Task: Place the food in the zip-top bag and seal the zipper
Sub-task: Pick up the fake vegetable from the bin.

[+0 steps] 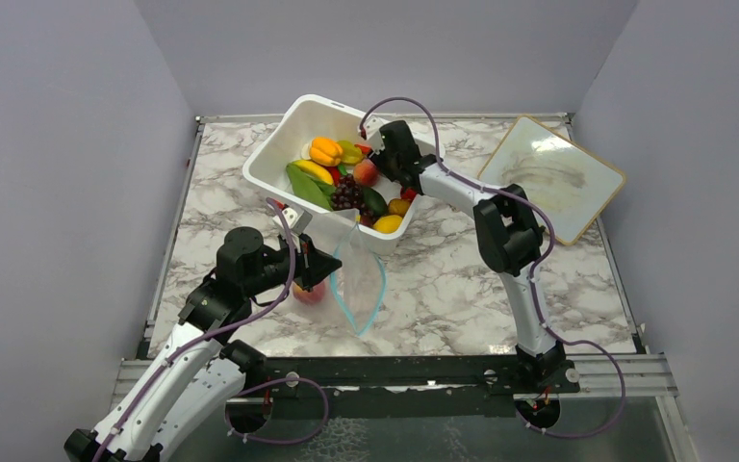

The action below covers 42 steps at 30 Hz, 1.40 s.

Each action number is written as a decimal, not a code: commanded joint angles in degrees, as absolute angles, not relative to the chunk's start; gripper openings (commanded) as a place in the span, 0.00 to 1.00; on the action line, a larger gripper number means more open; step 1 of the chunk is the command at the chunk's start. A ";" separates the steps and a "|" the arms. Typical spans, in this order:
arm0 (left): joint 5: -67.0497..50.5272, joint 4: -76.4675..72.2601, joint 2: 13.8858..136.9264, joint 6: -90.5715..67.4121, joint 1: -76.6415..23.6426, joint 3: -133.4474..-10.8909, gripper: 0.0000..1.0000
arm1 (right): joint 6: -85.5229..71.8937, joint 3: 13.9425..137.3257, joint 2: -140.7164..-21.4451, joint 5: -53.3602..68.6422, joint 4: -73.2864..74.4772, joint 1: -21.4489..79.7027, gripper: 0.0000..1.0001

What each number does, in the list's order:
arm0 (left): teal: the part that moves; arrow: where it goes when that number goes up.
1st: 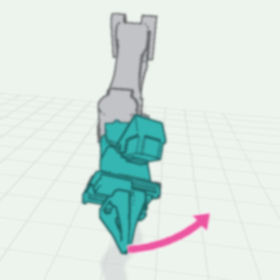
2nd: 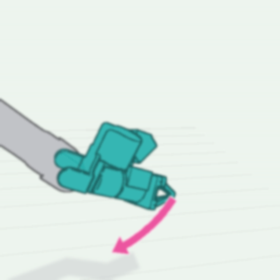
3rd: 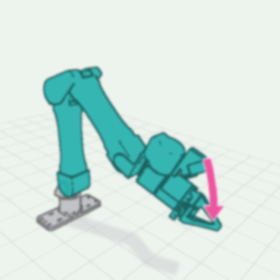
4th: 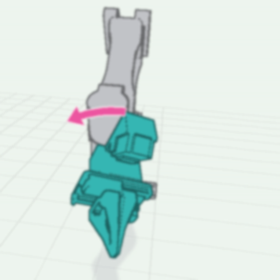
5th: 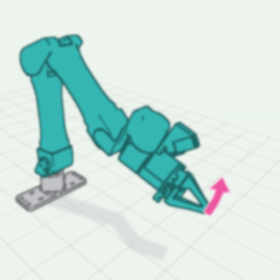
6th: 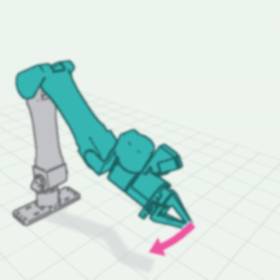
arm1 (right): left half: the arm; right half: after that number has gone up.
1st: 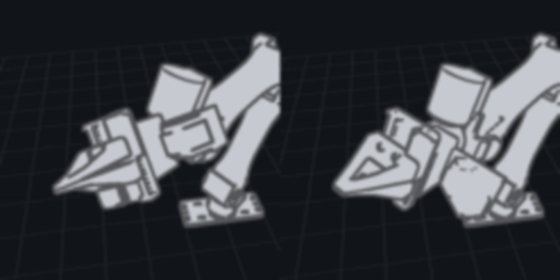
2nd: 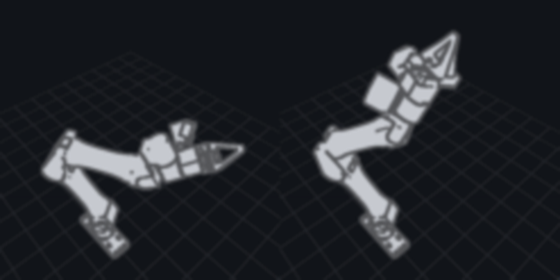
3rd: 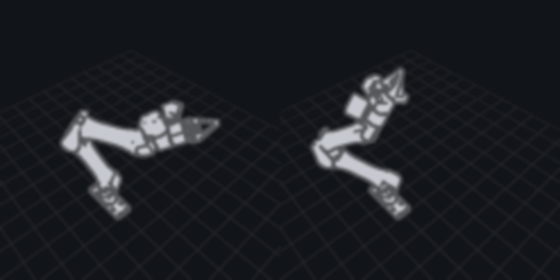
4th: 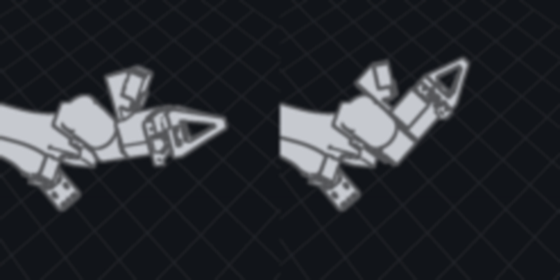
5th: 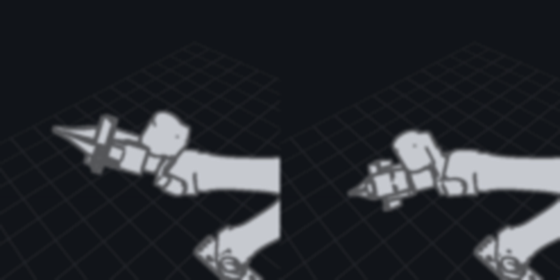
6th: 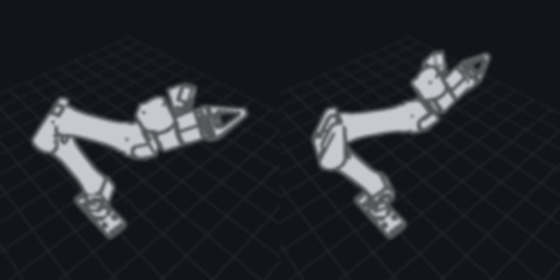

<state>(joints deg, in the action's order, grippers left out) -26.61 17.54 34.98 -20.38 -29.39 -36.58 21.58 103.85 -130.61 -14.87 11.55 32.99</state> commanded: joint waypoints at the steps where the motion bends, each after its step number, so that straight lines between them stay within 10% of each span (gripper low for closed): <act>1: -28.10 15.92 34.96 -19.51 -29.53 -36.30 0.00 | 23.18 102.64 -129.29 -15.93 6.68 32.78 0.41; 7: -27.89 15.93 34.95 -19.51 -29.53 -36.34 0.00 | 22.38 101.81 -128.16 -12.47 4.92 32.76 0.35; 17: -27.82 15.94 34.89 -19.51 -29.53 -36.21 0.00 | 19.51 102.50 -129.68 -10.03 3.16 32.67 0.55; 28: -27.35 16.02 34.61 -19.51 -29.44 -36.21 0.00 | 19.06 97.23 -126.10 -10.70 -0.72 32.69 0.22; 42: -26.28 16.39 35.43 -19.56 -29.09 -36.30 0.00 | 16.55 92.84 -114.25 -10.09 6.83 32.70 0.17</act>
